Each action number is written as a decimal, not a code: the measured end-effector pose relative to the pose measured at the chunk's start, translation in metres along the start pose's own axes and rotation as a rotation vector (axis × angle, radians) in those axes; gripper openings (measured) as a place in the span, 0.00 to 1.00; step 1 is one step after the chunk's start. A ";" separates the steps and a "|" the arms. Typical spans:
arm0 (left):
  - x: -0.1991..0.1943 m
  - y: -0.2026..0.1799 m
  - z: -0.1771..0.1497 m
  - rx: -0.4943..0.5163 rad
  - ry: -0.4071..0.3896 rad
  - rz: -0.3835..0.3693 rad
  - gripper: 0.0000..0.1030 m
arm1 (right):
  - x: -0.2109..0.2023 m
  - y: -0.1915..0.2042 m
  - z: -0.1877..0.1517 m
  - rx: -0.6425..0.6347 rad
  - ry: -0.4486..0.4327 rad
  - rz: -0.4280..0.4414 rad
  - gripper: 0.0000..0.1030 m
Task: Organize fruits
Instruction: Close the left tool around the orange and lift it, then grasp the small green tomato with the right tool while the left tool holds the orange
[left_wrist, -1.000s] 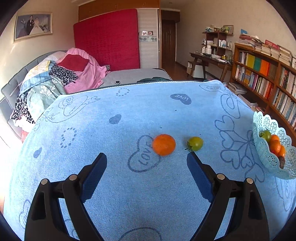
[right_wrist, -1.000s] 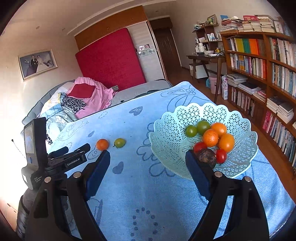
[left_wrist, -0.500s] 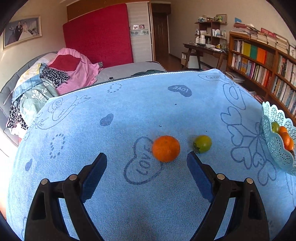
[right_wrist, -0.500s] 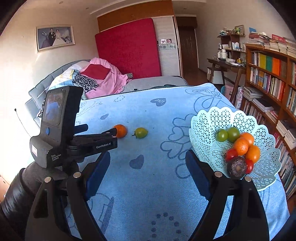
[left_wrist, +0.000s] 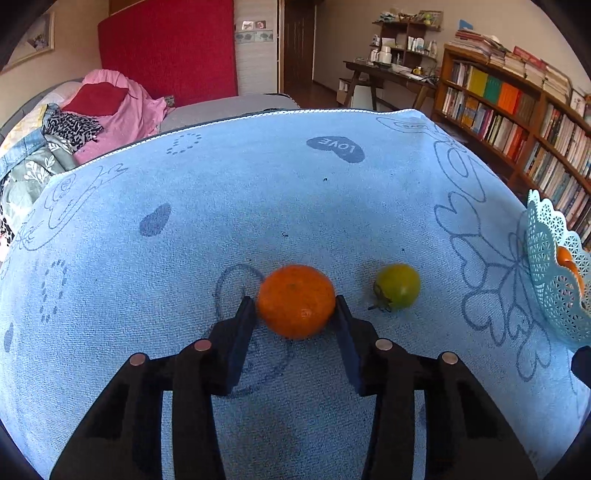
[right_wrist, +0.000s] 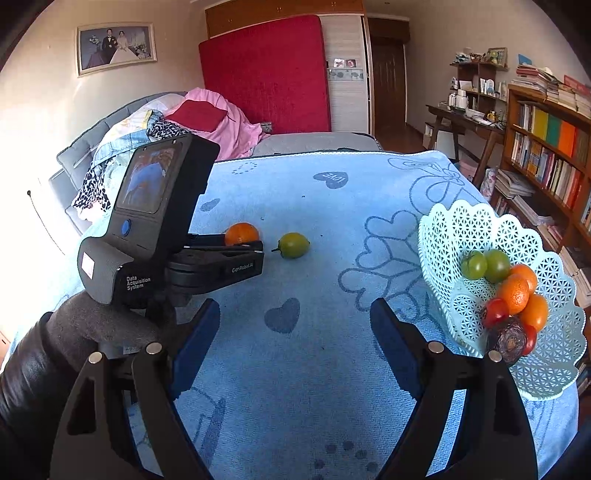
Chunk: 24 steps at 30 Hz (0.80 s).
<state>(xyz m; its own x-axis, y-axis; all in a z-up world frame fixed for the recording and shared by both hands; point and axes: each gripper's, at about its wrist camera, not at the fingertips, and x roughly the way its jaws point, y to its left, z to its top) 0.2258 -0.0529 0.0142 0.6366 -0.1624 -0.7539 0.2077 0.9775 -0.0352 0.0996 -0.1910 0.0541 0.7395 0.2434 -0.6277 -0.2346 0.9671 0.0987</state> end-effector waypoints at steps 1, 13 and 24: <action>-0.001 0.002 -0.001 -0.007 -0.002 -0.007 0.39 | 0.005 0.000 0.001 -0.001 0.007 -0.003 0.82; -0.023 0.031 -0.008 -0.104 -0.069 0.122 0.38 | 0.063 0.014 0.027 -0.044 0.097 -0.016 0.82; -0.023 0.057 -0.007 -0.190 -0.057 0.183 0.38 | 0.112 0.001 0.050 0.004 0.169 -0.054 0.60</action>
<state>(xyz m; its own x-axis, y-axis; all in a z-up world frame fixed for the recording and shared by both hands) 0.2174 0.0073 0.0251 0.6930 0.0177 -0.7207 -0.0546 0.9981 -0.0280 0.2137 -0.1592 0.0229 0.6345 0.1755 -0.7527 -0.1947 0.9788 0.0641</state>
